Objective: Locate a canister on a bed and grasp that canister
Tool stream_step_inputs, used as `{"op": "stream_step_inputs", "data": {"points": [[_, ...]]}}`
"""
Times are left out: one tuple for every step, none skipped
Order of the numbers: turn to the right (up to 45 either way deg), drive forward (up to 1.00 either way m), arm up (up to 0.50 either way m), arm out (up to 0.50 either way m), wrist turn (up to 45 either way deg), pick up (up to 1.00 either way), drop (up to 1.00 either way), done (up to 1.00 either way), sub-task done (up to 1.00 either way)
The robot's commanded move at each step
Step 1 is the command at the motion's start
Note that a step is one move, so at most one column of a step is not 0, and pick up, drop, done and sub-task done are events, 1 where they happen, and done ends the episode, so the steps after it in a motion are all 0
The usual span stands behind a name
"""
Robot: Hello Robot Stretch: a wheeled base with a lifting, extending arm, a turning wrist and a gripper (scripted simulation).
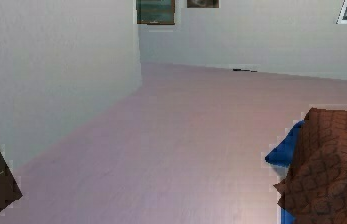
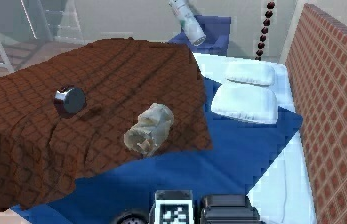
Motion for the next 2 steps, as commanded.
{"op": "stream_step_inputs", "data": {"points": [[0.0, 0.00, 0.00, 0.38, 0.0, 0.00, 0.00, 0.00, 0.00], [0.0, 0.00, 0.00, 0.00, 45.0, 0.00, 0.00, 0.00, 0.00]]}}
